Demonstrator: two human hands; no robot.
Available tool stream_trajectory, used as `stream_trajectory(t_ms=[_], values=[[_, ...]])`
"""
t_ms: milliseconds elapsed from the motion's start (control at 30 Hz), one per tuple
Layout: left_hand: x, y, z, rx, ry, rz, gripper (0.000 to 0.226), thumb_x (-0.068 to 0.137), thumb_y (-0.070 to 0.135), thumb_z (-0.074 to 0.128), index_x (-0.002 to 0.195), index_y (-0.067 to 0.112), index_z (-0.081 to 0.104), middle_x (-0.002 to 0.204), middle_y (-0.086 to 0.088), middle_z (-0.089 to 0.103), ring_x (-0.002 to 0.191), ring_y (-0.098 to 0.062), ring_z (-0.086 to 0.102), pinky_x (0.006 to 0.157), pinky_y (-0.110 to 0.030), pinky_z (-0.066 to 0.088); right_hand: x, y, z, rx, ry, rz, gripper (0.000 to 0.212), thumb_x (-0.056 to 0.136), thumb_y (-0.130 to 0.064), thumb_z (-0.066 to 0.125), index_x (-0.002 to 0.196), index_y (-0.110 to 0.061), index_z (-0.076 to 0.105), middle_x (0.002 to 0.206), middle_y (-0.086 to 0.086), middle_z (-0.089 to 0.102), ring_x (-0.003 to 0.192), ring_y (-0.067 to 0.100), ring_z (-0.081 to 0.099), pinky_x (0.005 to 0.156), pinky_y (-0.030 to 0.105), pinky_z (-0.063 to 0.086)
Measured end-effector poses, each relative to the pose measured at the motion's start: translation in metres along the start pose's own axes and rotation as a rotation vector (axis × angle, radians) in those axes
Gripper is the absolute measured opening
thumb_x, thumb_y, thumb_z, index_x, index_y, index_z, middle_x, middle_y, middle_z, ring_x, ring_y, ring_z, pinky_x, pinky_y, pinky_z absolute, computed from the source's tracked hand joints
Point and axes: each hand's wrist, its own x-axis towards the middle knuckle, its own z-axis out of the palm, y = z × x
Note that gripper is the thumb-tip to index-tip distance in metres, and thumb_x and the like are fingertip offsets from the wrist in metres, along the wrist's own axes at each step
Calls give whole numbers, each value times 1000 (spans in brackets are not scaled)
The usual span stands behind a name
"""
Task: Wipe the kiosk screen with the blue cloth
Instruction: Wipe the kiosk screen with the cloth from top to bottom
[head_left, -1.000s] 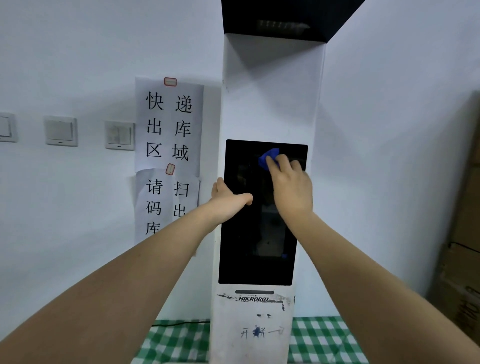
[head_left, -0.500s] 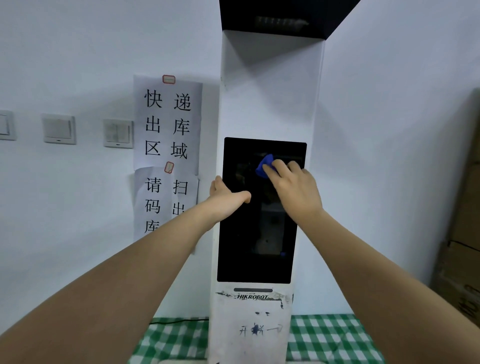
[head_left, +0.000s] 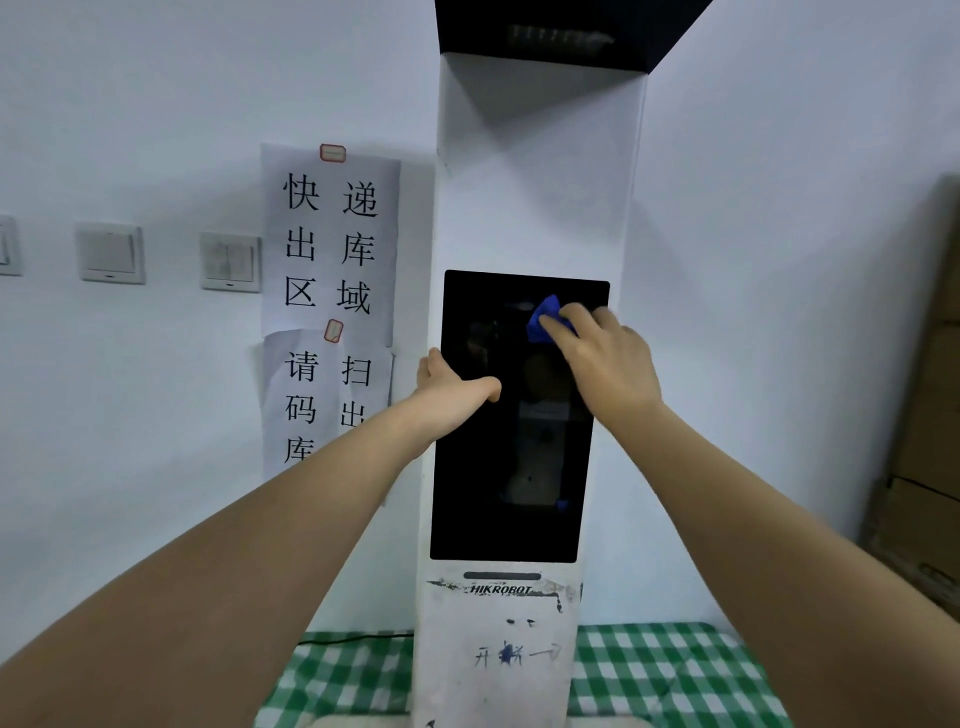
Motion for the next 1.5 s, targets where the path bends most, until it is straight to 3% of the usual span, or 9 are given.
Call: stream_trajectory(t_ms=[100,167,267,400,600,833,1033,1300,1500], values=[[0,-1,0,5,-4,-2,92,86,26,55,152,17,-8,161,-1,-4,147,-27,12,113,-40,22,13,8,0,70,68,253,67,48,18,72,110,-8,66,94,12,62,75,33,55,43,23,27],[1,-2,0,6,-5,-7,92,86,26,55,152,17,-8,161,-1,-3,146,-27,13,113,-40,22,13,-1,2,109,106,322,68,47,21,69,110,-5,66,94,14,62,75,34,55,44,23,26],[1,-4,0,5,-4,-4,92,85,26,56,153,17,-6,161,0,-2,146,-26,15,113,-40,23,-3,-15,9,77,83,198,69,45,16,72,111,-4,66,92,13,62,72,32,55,44,24,27],[2,-6,0,-4,-5,-1,93,85,26,56,153,18,-6,161,2,-3,147,-25,14,113,-39,22,-15,0,8,9,5,-16,70,47,10,76,114,-7,65,95,11,62,75,33,57,43,29,39],[1,-6,0,17,-9,0,91,86,27,55,152,19,-7,161,2,-5,146,-26,14,113,-40,22,4,13,7,94,120,339,68,51,23,66,113,-4,65,95,15,61,76,35,54,44,24,28],[3,-6,0,33,-8,-7,92,84,28,55,152,20,-6,161,3,-5,146,-27,16,112,-40,24,-21,16,13,8,20,50,69,48,17,73,112,-7,66,92,11,63,70,32,55,41,25,30],[1,-4,1,38,-11,-11,92,85,28,55,152,20,-8,161,3,-6,146,-27,15,113,-40,23,3,28,7,111,112,330,62,60,21,64,116,-6,63,99,15,60,81,36,53,46,25,28],[3,-8,-1,40,-12,-6,92,85,27,55,152,20,-8,161,3,-6,146,-26,14,113,-40,23,-33,22,16,45,12,131,68,52,19,72,114,-7,66,94,11,61,73,32,54,42,24,27],[3,-8,-1,37,-14,0,92,86,26,55,152,19,-9,161,3,-7,147,-25,13,113,-40,22,5,27,7,111,110,347,58,58,19,70,109,-8,67,93,13,61,76,34,54,45,22,25]])
